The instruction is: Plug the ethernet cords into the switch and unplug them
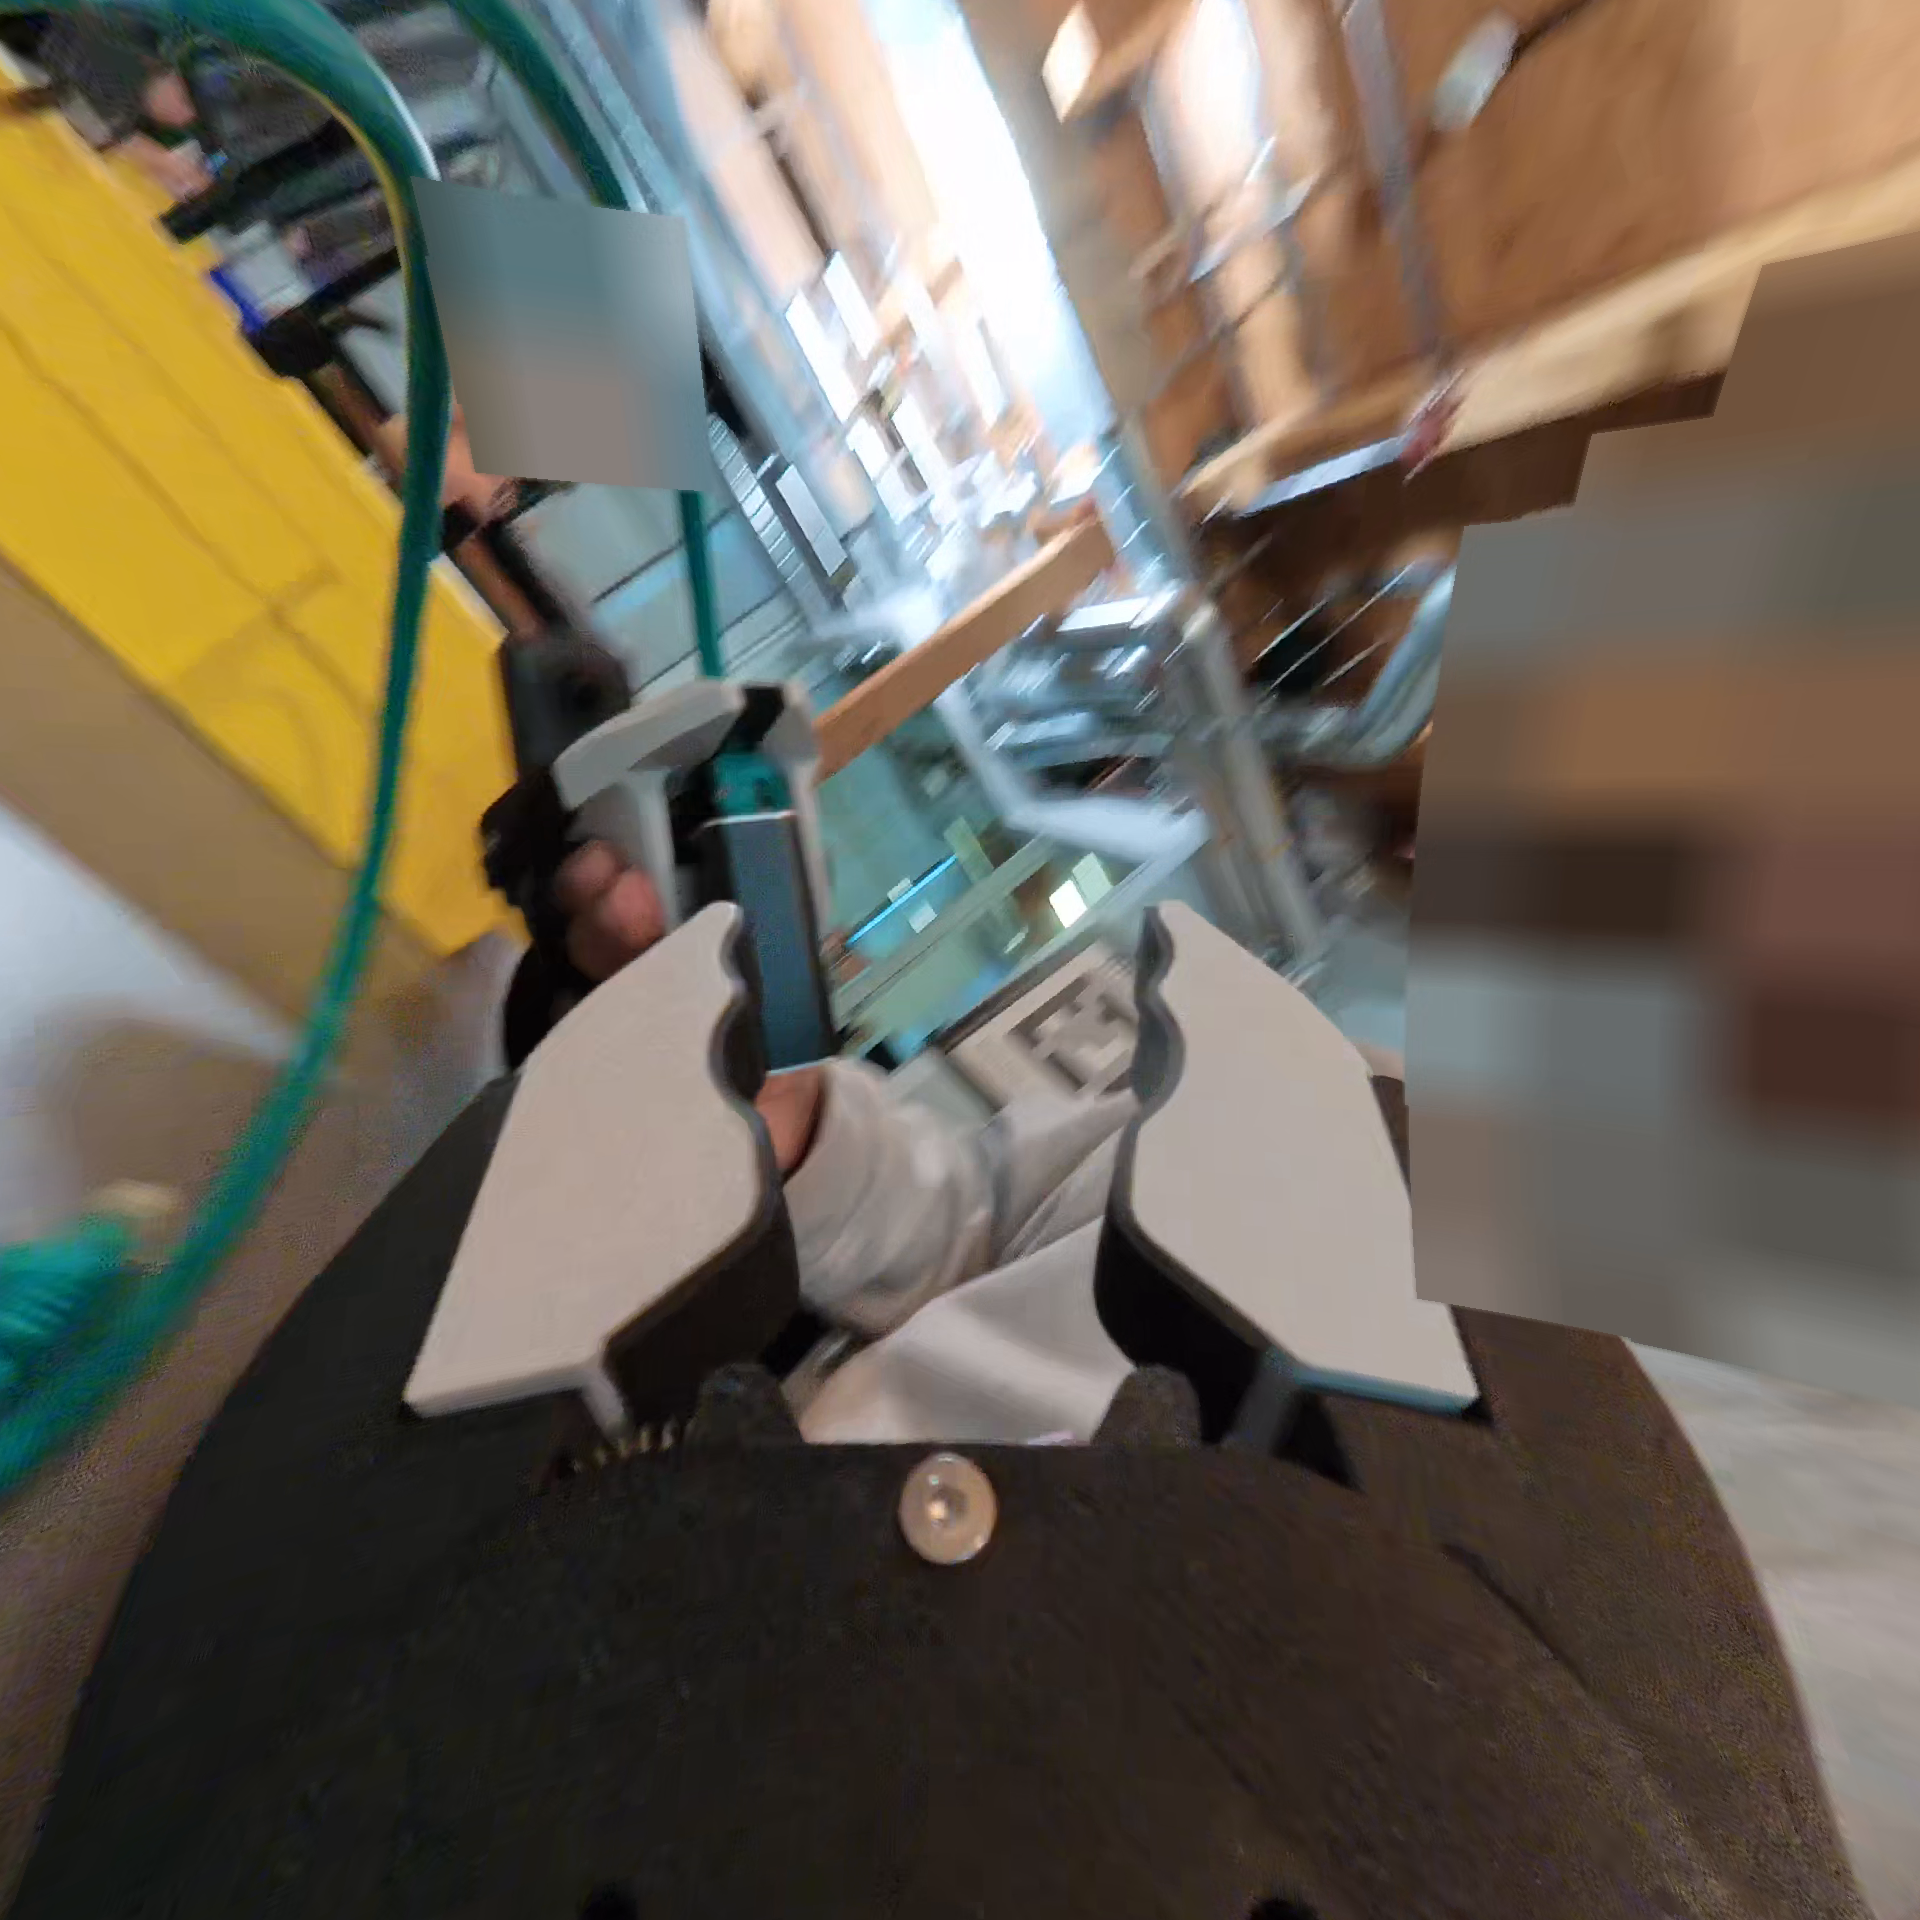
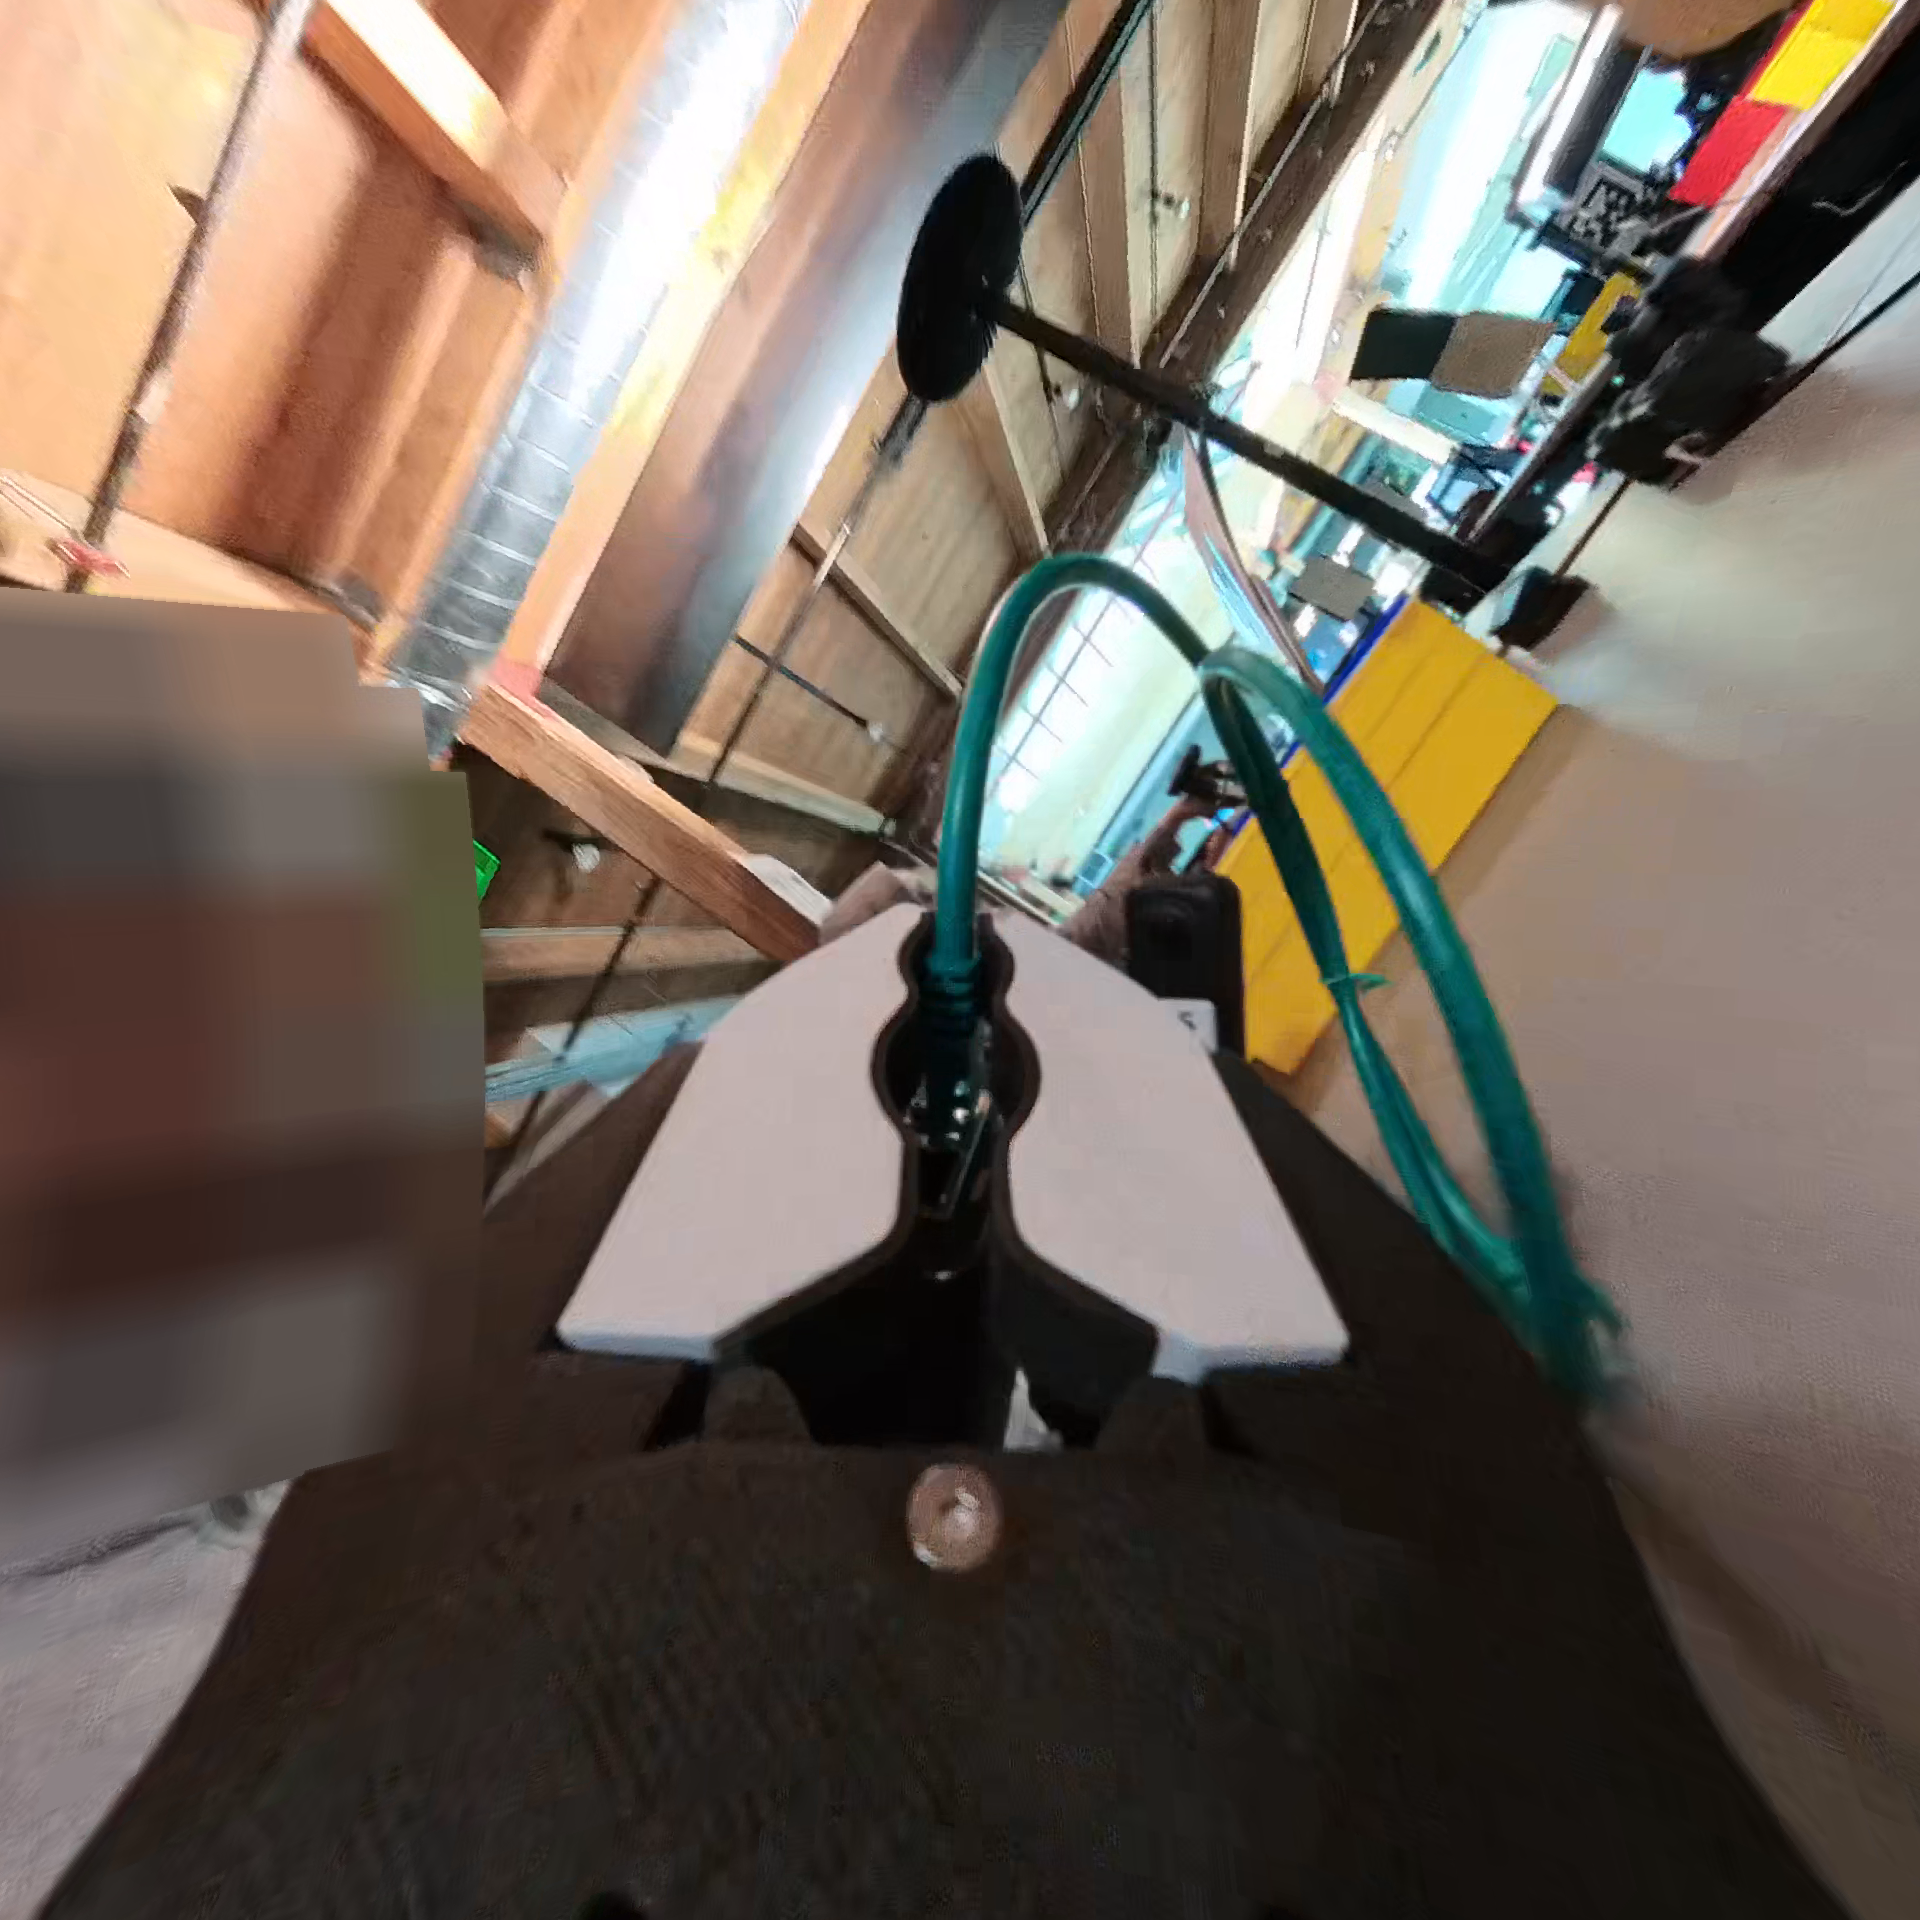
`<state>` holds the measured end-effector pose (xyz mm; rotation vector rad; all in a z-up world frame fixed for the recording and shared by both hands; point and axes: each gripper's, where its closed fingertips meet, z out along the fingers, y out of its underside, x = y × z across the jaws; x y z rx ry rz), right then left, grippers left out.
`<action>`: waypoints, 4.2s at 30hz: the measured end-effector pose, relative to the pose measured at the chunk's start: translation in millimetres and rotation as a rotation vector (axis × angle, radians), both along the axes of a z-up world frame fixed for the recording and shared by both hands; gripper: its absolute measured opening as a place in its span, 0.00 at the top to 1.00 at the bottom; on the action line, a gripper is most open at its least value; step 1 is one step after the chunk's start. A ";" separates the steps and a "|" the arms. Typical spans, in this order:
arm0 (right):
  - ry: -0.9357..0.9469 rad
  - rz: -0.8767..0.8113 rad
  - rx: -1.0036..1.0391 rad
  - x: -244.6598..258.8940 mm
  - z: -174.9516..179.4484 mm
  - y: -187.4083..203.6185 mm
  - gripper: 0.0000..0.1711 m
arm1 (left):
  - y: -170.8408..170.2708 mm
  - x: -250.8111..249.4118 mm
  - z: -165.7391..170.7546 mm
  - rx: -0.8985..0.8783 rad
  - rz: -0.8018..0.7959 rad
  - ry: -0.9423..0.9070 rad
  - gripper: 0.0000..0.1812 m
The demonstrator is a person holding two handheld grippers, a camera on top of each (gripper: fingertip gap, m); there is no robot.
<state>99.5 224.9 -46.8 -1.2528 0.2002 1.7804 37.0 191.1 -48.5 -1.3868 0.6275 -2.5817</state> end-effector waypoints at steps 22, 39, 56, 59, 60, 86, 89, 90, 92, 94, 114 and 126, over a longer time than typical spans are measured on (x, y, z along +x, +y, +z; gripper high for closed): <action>0.024 -0.159 -0.037 -32.9 -14.6 3.5 0.95 | -42.0 45.6 -48.8 0.124 -0.024 0.276 0.36; -0.009 -0.212 0.019 -14.2 -8.4 1.5 0.95 | -18.4 26.9 -44.6 0.153 0.021 0.273 0.88; -0.222 -0.087 -0.014 -35.0 -27.4 4.7 0.94 | 25.6 5.6 -33.8 -0.012 0.146 0.199 0.85; -0.207 -0.068 -0.017 -38.6 -27.9 3.3 0.94 | 9.9 13.5 -39.0 0.046 0.092 0.239 0.83; -0.212 -0.059 -0.013 -40.9 -27.9 2.4 0.95 | 5.3 15.3 -40.4 0.073 0.080 0.251 0.83; -0.495 -0.193 0.194 -15.6 -7.6 5.8 0.57 | 2.2 12.4 -33.0 0.063 0.064 0.209 0.87; -0.566 -0.235 0.276 -26.4 -8.0 5.5 0.44 | 4.8 11.8 -31.0 0.074 0.090 0.200 0.87; -0.560 -0.233 0.293 -31.2 -7.9 4.1 0.41 | 4.7 11.9 -30.9 0.073 0.091 0.199 0.87; -0.516 -0.188 0.280 -41.8 -9.9 0.7 0.40 | 2.9 12.7 -30.9 0.079 0.086 0.198 0.87; -0.465 -0.132 0.254 -51.1 -11.9 -2.3 0.38 | -0.1 13.5 -30.4 0.102 0.082 0.198 0.87; -0.432 -0.028 0.232 -62.5 -16.4 -16.3 0.91 | -10.0 19.7 -34.7 0.470 0.221 0.291 0.87; -0.422 0.004 0.211 -62.5 -17.5 -17.4 0.91 | -12.2 20.3 -36.4 0.463 0.203 0.297 0.87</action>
